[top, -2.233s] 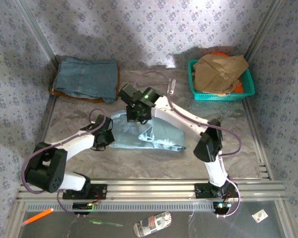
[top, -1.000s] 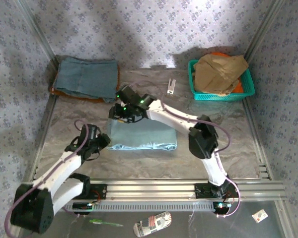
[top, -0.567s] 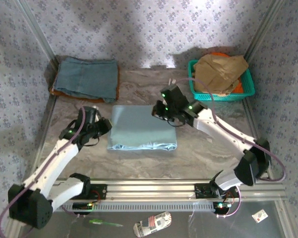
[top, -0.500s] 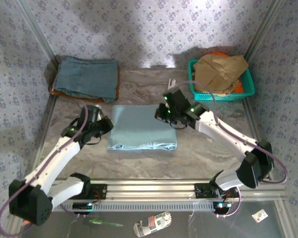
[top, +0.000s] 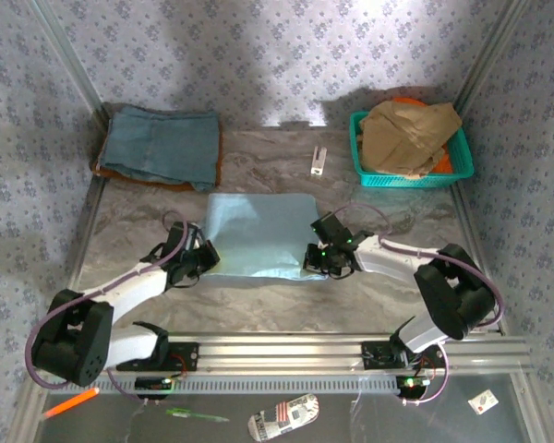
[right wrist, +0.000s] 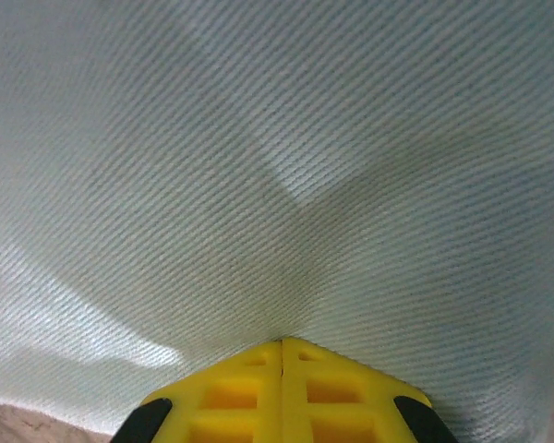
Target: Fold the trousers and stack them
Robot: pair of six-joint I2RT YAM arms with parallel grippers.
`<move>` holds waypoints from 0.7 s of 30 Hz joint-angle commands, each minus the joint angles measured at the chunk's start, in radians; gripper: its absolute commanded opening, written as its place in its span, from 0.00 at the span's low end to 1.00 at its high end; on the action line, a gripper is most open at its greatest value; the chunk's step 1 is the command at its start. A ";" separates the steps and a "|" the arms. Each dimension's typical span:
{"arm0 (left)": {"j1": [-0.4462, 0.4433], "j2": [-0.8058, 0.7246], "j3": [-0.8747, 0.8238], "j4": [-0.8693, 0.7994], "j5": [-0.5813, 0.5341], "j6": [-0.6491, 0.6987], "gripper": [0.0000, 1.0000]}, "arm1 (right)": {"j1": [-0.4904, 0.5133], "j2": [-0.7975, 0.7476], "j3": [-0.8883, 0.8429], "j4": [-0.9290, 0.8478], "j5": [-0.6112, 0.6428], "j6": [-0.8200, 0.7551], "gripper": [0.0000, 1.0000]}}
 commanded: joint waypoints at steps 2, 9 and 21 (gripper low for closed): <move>0.016 0.019 -0.058 -0.115 -0.039 0.019 0.00 | -0.052 0.006 -0.067 -0.104 0.008 -0.070 0.00; -0.057 -0.316 -0.033 -0.405 -0.042 0.002 0.00 | -0.116 -0.165 0.143 -0.329 0.034 -0.170 0.01; 0.042 -0.064 0.377 -0.440 -0.091 0.125 0.29 | -0.219 0.282 0.637 -0.306 0.032 -0.165 0.11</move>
